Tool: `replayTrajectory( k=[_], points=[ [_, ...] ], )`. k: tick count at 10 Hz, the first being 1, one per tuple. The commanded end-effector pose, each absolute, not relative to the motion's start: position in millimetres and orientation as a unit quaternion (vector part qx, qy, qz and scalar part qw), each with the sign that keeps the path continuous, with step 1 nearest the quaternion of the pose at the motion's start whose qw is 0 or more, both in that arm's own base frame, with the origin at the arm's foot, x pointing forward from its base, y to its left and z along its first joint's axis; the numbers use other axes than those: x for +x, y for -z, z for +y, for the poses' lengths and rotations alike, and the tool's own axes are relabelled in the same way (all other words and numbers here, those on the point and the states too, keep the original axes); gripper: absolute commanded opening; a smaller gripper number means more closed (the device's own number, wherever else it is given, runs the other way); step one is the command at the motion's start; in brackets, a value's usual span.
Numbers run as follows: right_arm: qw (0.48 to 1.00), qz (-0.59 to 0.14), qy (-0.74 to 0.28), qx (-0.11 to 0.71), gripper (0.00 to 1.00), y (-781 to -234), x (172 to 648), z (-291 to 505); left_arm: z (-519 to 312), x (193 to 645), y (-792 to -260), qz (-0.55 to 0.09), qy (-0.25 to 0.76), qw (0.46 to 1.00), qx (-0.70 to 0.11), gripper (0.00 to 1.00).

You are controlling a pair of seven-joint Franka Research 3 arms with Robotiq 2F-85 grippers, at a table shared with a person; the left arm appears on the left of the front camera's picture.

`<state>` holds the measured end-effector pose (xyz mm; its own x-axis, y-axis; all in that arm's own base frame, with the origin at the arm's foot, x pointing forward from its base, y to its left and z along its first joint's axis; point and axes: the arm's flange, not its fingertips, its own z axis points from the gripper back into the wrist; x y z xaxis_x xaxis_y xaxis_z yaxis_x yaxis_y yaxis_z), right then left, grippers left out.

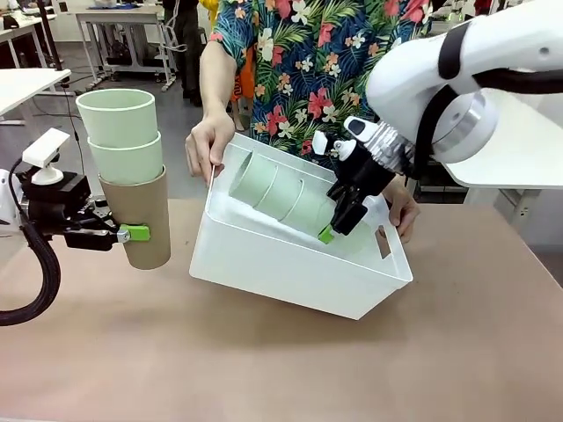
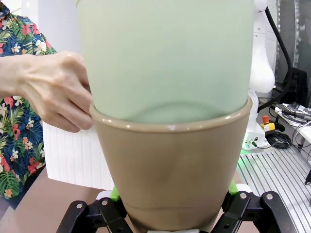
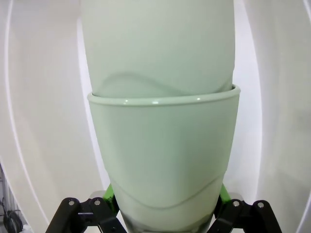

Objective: Stack the cups and store them in the basket.
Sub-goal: Place the stack of Reusable plastic cups into the Pantry Basket.

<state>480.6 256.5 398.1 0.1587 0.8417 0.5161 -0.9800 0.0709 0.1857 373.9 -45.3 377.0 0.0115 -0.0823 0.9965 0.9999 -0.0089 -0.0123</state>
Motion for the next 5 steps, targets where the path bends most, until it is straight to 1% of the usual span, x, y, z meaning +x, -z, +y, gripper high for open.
replayTrajectory(
  k=[1,3,4,5],
  points=[
    [0.742,-0.125,-0.620,0.224,0.84,-401.2,488.0,277.9,-45.9,373.2,-382.1,-0.478,0.520,0.516,-0.485,0.85],
    [0.754,-0.118,-0.615,0.198,0.84,-392.4,486.6,288.2,-45.9,373.2,-382.1,-0.478,0.520,0.516,-0.485,0.85],
    [0.756,-0.113,-0.615,0.192,0.84,-396.3,474.2,286.0,-45.9,373.2,-382.1,-0.478,0.520,0.516,-0.485,0.85],
    [0.759,-0.110,-0.615,0.183,0.84,-391.8,473.5,290.4,-45.9,373.2,-382.1,-0.478,0.520,0.516,-0.485,0.85]
  ],
)
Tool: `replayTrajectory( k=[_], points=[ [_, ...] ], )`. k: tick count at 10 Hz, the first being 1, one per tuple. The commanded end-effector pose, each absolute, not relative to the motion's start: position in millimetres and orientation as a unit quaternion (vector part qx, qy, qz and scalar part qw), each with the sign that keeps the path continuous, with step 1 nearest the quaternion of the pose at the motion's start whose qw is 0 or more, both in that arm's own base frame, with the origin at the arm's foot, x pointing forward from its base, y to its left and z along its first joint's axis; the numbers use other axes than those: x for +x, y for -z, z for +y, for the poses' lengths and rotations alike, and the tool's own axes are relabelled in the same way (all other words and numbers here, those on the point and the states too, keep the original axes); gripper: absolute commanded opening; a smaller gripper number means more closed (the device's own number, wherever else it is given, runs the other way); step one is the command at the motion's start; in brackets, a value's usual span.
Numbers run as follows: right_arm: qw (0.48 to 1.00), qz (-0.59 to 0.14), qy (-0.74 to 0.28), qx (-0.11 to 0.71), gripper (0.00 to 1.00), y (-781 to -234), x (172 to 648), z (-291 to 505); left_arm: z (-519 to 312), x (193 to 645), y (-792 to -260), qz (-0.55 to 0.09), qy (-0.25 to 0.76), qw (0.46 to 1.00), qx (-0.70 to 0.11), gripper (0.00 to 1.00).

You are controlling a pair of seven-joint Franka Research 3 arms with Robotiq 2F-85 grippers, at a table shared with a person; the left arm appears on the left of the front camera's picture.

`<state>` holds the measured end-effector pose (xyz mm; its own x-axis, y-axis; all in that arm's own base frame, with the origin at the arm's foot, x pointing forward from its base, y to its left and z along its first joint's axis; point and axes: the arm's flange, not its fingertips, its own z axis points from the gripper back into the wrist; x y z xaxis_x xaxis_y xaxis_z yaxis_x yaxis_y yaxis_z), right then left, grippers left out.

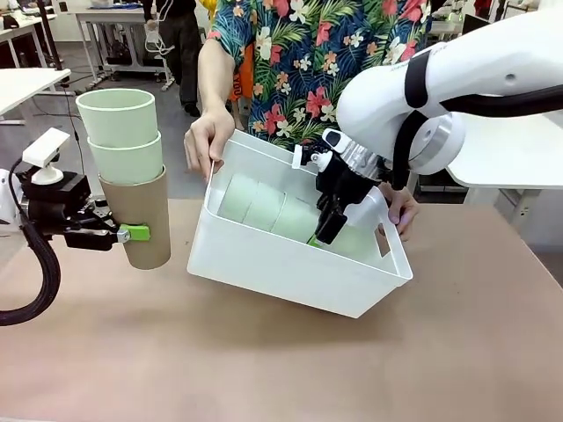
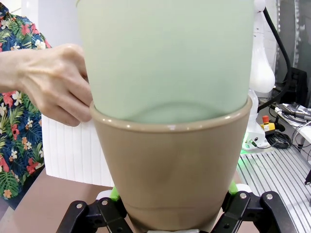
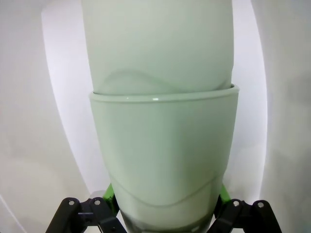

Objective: Stack the cups and store them in the basket.
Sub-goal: Place the stack of Reusable plastic cups into the Pantry Basket.

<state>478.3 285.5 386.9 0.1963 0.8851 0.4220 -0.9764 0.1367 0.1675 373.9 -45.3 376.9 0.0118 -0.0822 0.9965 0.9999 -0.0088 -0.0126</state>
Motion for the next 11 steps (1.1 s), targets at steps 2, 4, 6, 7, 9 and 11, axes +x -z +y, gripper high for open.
replayTrajectory(
  k=[2,4,6,7,9,11],
  points=[
    [0.762,-0.106,-0.614,0.174,0.84,-384.9,471.4,295.6,-45.9,373.2,-382.1,-0.478,0.520,0.516,-0.485,0.85],
    [0.766,-0.105,-0.612,0.166,0.84,-377.7,467.8,297.1,-45.9,373.2,-382.1,-0.478,0.520,0.516,-0.485,0.85],
    [0.769,-0.102,-0.610,0.160,0.84,-374.5,466.6,297.5,-45.9,373.2,-382.1,-0.478,0.520,0.516,-0.485,0.85],
    [0.774,-0.108,-0.604,0.157,0.84,-374.1,467.0,296.6,-45.9,373.2,-382.1,-0.478,0.520,0.516,-0.485,0.85],
    [0.771,-0.111,-0.608,0.156,1.00,-378.1,465.1,293.7,-45.9,373.2,-382.1,-0.478,0.520,0.516,-0.485,0.85],
    [0.771,-0.123,-0.603,0.165,1.00,-395.6,459.6,280.6,-45.9,373.2,-382.1,-0.478,0.520,0.516,-0.485,0.85]
  ],
)
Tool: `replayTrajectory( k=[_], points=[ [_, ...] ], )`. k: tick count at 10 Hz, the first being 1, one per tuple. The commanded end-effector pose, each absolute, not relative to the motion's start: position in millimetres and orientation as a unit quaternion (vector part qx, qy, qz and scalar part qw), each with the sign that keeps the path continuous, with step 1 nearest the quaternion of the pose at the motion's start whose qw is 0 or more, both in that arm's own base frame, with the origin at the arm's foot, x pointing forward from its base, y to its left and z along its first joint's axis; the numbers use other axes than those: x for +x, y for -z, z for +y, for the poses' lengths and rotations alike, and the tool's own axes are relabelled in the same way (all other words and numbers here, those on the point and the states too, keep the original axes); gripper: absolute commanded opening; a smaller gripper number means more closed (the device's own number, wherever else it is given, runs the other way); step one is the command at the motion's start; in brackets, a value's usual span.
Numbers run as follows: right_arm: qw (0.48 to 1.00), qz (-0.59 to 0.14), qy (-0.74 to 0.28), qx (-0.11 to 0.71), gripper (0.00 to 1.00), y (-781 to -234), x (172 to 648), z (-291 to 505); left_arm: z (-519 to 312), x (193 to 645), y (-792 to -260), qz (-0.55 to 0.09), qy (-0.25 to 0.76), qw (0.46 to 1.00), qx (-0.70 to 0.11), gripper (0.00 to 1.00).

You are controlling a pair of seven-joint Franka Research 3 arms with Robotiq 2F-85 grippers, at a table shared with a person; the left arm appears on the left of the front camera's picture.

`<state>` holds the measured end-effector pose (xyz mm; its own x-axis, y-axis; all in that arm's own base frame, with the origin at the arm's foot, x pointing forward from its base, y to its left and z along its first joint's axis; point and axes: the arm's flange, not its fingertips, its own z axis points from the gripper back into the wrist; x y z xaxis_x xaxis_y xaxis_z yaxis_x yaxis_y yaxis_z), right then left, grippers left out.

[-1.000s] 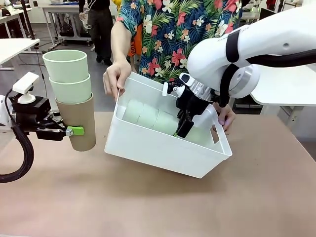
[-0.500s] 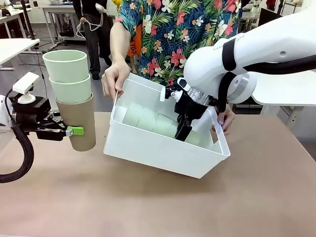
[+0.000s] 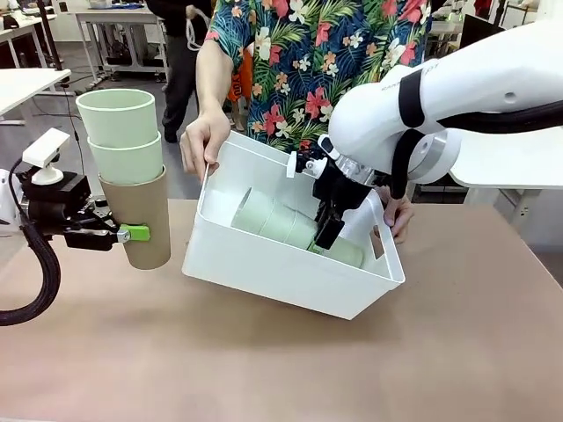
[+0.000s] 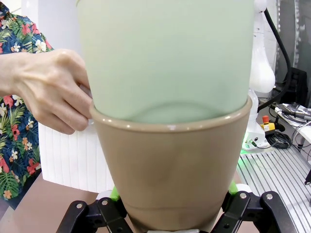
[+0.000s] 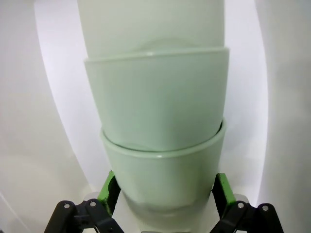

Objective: Stack the cups and store them in the basket.
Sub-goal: Place the stack of Reusable plastic cups into the Pantry Basket.

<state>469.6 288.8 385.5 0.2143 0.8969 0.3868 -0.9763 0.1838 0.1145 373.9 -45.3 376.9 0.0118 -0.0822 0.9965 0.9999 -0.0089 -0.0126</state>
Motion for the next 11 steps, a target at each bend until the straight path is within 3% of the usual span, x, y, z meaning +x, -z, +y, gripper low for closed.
replayTrajectory(
  k=[1,7,11],
  points=[
    [0.770,-0.133,-0.600,0.173,1.00,-411.8,455.0,268.9,-45.9,373.2,-382.1,-0.478,0.520,0.516,-0.485,0.85],
    [0.747,-0.259,-0.562,0.245,1.00,-519.2,426.1,138.0,-45.9,373.2,-382.1,-0.478,0.520,0.516,-0.485,0.85],
    [0.737,-0.346,-0.514,0.271,1.00,-527.1,409.0,46.4,-45.9,373.2,-382.1,-0.478,0.520,0.516,-0.485,0.85]
  ],
)
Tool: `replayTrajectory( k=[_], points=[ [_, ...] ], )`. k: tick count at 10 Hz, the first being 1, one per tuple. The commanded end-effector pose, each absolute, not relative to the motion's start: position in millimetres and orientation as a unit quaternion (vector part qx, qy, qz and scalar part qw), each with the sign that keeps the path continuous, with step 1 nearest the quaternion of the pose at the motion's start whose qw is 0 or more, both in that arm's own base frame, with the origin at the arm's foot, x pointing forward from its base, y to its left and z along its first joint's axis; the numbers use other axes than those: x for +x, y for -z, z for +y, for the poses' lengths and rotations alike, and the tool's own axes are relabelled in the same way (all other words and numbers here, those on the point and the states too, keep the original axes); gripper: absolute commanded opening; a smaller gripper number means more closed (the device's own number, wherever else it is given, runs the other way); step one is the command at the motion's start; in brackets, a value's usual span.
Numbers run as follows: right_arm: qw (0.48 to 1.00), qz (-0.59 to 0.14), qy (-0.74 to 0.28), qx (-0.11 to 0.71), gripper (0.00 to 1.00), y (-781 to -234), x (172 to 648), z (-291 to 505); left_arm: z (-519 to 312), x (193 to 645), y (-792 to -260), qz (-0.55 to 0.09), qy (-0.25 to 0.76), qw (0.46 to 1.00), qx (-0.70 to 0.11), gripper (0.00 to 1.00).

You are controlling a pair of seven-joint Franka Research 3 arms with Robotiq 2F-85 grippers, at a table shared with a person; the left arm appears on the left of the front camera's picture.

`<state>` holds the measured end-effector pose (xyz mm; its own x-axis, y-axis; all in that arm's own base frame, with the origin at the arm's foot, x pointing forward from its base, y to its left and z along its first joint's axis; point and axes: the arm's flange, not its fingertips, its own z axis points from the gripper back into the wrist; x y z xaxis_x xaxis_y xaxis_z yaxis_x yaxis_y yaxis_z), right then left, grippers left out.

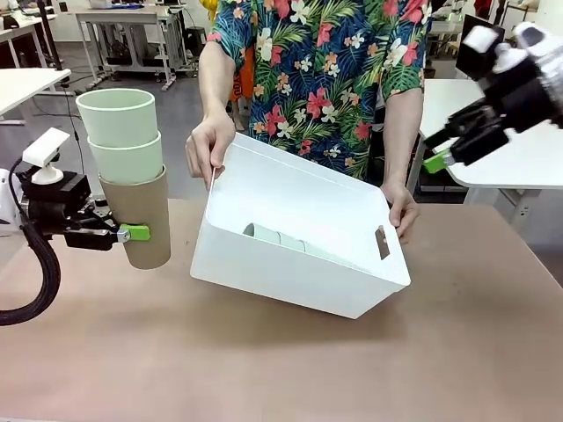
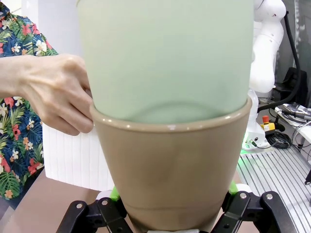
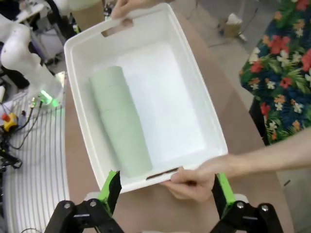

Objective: Stack the cups and store them in the basket.
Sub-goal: Place the stack of Reusable plastic cups into the Pantry Basket.

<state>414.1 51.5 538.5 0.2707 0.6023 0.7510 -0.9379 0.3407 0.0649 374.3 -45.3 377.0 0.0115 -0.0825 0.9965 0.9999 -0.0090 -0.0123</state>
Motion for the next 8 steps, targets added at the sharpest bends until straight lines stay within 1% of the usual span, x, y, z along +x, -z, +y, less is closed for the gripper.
replayTrajectory(
  k=[1,4,5,8],
  points=[
    [0.728,-0.364,-0.514,0.272,1.00,-525.4,402.5,32.9,-45.9,373.2,-382.1,-0.478,0.520,0.516,-0.485,0.85],
    [0.711,-0.386,-0.523,0.269,1.00,-525.4,397.6,15.4,-45.9,373.2,-382.1,-0.478,0.520,0.516,-0.485,0.85],
    [0.737,-0.356,-0.512,0.262,1.00,-530.1,401.4,18.7,-45.9,373.2,-382.1,-0.478,0.520,0.516,-0.485,0.85],
    [0.737,-0.356,-0.512,0.262,1.00,-530.1,401.4,18.7,-45.9,373.2,-382.1,-0.478,0.520,0.516,-0.485,0.85]
  ],
)
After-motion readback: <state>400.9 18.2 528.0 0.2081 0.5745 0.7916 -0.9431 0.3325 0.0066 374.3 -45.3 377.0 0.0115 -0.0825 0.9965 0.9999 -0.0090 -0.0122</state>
